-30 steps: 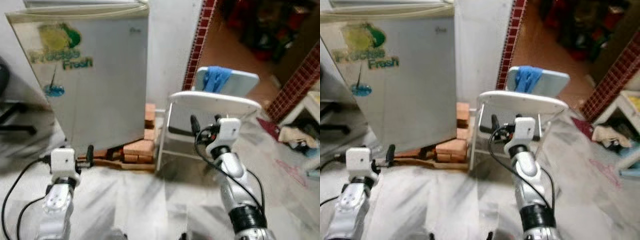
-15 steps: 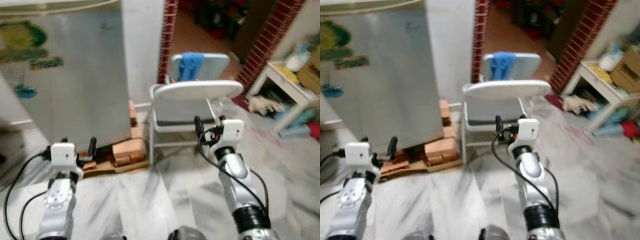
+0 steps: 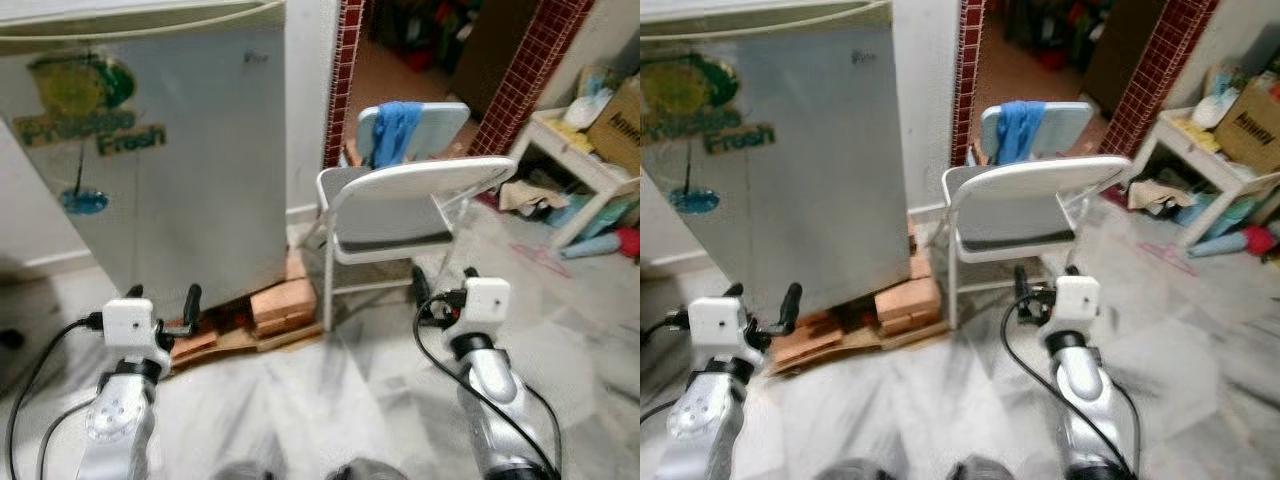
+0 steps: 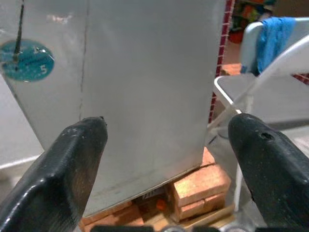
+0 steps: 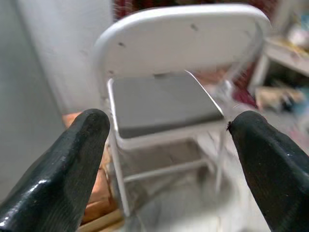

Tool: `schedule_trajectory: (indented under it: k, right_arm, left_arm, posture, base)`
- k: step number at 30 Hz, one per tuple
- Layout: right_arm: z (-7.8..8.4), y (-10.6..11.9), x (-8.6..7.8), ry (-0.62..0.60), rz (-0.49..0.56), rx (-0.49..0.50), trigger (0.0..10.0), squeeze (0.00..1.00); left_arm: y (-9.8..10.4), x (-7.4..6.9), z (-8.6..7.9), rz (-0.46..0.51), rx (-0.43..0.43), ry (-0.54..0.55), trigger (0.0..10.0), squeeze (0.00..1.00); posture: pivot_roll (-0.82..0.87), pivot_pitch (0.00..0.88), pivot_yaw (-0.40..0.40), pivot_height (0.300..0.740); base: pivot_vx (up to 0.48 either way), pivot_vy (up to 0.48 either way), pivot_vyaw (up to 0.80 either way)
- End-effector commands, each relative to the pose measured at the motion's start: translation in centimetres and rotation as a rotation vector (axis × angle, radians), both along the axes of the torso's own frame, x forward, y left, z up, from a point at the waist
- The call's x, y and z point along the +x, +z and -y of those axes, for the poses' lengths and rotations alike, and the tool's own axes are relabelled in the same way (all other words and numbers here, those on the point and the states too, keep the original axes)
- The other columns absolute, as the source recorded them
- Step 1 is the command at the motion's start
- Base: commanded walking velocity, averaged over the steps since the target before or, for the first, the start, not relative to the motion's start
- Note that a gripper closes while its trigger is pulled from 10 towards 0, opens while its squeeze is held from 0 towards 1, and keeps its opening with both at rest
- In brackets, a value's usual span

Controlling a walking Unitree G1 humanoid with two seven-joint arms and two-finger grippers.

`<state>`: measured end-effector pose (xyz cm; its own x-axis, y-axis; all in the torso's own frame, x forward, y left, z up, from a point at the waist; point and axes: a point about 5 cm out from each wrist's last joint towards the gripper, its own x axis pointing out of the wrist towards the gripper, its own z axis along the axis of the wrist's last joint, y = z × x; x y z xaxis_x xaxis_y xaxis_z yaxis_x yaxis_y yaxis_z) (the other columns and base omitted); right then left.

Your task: Restocking fridge

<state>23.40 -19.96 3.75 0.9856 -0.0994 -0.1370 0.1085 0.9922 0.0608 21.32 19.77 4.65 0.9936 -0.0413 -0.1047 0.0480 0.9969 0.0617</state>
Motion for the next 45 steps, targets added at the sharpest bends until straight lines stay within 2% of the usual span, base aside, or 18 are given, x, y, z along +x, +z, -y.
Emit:
schedule_trajectory:
  k: [1,3,5,11,13,14,17,19,21,23,24,27,31,37,41,45]
  right_arm:
    - [-0.1,0.9,0.4,-0.008,0.037,0.022,10.0,0.0]
    - [-0.4,1.0,0.2,0.008,0.037,0.014,10.0,0.0]
    - [-0.9,1.0,-0.6,0.026,0.043,-0.002,10.0,0.0]
    - [-2.0,0.4,-1.3,0.068,-0.002,0.023,10.0,0.0]
    - [-2.2,0.8,-1.3,0.081,0.002,0.023,10.0,0.0]
    - [-2.7,1.8,-1.3,0.125,0.028,-0.008,10.0,0.0]
    - [-2.8,2.3,-1.4,0.155,0.047,-0.047,10.0,0.0]
    - [-2.4,1.4,-1.7,0.136,0.02,-0.082,10.0,0.0]
    - [-1.5,1.1,-1.2,0.059,0.01,-0.056,10.0,0.0]
    - [-1.2,1.4,-0.9,0.035,0.029,-0.06,10.0,0.0]
    - [-0.9,1.7,-0.4,-0.002,0.037,-0.039,10.0,0.0]
    - [-0.3,2.1,0.5,-0.037,0.055,-0.076,10.0,0.0]
    - [-0.4,2.4,1.9,-0.007,0.066,-0.101,10.0,0.0]
    - [-1.2,2.2,2.5,0.042,0.057,-0.094,10.0,0.0]
    - [-1.2,1.6,2.4,0.039,0.034,-0.095,10.0,0.0]
    - [-1.0,1.5,2.6,0.041,0.032,-0.096,10.0,0.0]
  left_arm:
    - [0.2,0.2,0.0,0.005,0.023,-0.016,10.0,0.0]
    - [0.0,0.3,0.3,-0.007,0.025,-0.032,10.0,0.0]
    - [-0.2,1.1,1.3,-0.03,0.032,-0.115,10.0,0.0]
    - [0.7,3.4,2.4,-0.016,0.118,-0.254,10.0,0.0]
    - [0.9,3.6,2.3,-0.02,0.12,-0.264,10.0,0.0]
    - [1.1,3.7,1.8,-0.028,0.118,-0.272,10.0,0.0]
    - [0.7,3.6,1.3,-0.037,0.129,-0.273,10.0,0.0]
    - [-0.5,3.1,1.0,-0.071,0.137,-0.245,10.0,0.0]
    - [-0.5,2.6,1.0,-0.061,0.118,-0.186,10.0,0.0]
    - [-0.3,2.5,0.9,-0.046,0.114,-0.155,10.0,0.0]
    - [-0.2,2.4,0.2,-0.032,0.098,-0.065,10.0,0.0]
    - [0.0,2.6,-1.1,-0.027,0.086,0.035,10.0,0.0]
    - [-0.3,2.6,-1.1,-0.02,0.082,0.033,10.0,0.0]
    - [-0.3,1.9,-0.5,-0.016,0.089,0.044,10.0,0.0]
    - [-0.8,1.0,-0.5,-0.029,0.087,0.064,10.0,0.0]
    - [-0.9,0.9,-0.4,-0.032,0.067,0.072,10.0,0.0]
  posture:
    - [0.0,0.0,-0.011,0.74]
    - [-0.01,0.0,0.014,0.74]
    - [-0.04,0.0,0.059,0.74]
    - [-0.04,0.0,0.077,0.74]
    - [-0.05,0.0,0.079,0.74]
    - [-0.07,0.0,0.091,0.74]
    - [-0.08,0.0,0.101,0.74]
    - [-0.08,0.0,0.095,0.74]
    - [-0.07,0.0,0.071,0.74]
    - [-0.06,0.0,0.06,0.74]
    - [-0.04,0.0,0.04,0.74]
    - [-0.03,0.0,0.023,0.74]
    - [-0.03,0.0,-0.012,0.74]
    - [0.01,0.0,-0.052,0.74]
    - [0.03,0.0,-0.085,0.74]
    - [0.03,0.0,-0.089,0.74]
  base:
    - [0.0,0.0,0.0]
    - [0.0,0.0,0.0]
    - [0.0,0.0,0.0]
    - [0.0,0.0,0.0]
    - [0.0,0.0,0.0]
    - [0.0,0.0,0.0]
    - [0.0,0.0,0.0]
    - [0.0,0.0,0.0]
    - [0.0,0.0,0.0]
    - [0.0,0.0,0.0]
    - [0.0,0.0,0.0]
    - [0.0,0.0,0.0]
    - [0.0,0.0,0.0]
    - [0.0,0.0,0.0]
    - [0.0,0.0,0.0]
    - [0.0,0.0,0.0]
